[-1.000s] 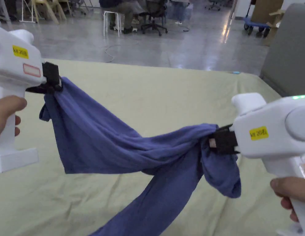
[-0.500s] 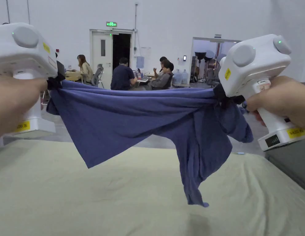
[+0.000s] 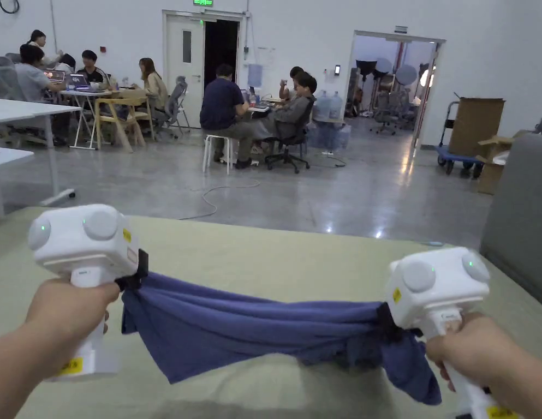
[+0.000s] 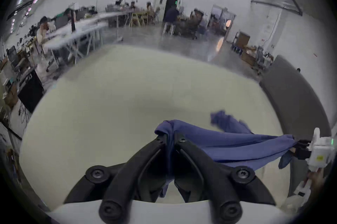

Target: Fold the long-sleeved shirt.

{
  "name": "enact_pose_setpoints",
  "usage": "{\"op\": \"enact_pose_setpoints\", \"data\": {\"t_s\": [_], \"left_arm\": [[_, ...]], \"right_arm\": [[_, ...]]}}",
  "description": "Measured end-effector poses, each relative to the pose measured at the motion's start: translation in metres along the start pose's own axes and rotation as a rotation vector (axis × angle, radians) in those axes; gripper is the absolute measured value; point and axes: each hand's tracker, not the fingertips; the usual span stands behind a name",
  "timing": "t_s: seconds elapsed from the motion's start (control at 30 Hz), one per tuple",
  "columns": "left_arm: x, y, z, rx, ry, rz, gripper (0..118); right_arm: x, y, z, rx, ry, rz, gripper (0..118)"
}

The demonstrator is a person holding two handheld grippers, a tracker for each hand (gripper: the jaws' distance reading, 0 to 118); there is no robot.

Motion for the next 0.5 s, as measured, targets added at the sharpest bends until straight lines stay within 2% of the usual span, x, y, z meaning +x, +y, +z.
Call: {"op": "enact_pose_setpoints", "data": {"t_s": [0.1,0.2,0.23,0.4,0.43,0.5], "left_arm": [[-0.014,-0.066,-0.036,-0.139,0.012,0.001,2],[-0.03,-0.126,-0.037,-0.185,-0.012,-0.022,2],[-0.038,-0.134,-0.04,-0.209,-0.005,-0.067,2],[-0.073,-0.207,0.027,-0.183,-0.014,-0.05,2],[-0.079,-0.222,0.039,-0.197,-0.016,-0.048,2],[-0.088,-0.254,0.064,-0.238,-0.028,-0.022,2]], "right_arm": [[-0.016,-0.065,-0.042,-0.087,0.047,0.038,18],[-0.022,-0.125,-0.051,-0.099,0.075,0.073,18],[-0.024,-0.143,-0.044,-0.092,0.073,0.132,18],[-0.036,-0.23,0.018,0.036,0.056,0.254,18],[-0.041,-0.247,0.029,0.016,0.078,0.275,18],[-0.048,-0.279,0.042,-0.041,0.134,0.257,18]]}}
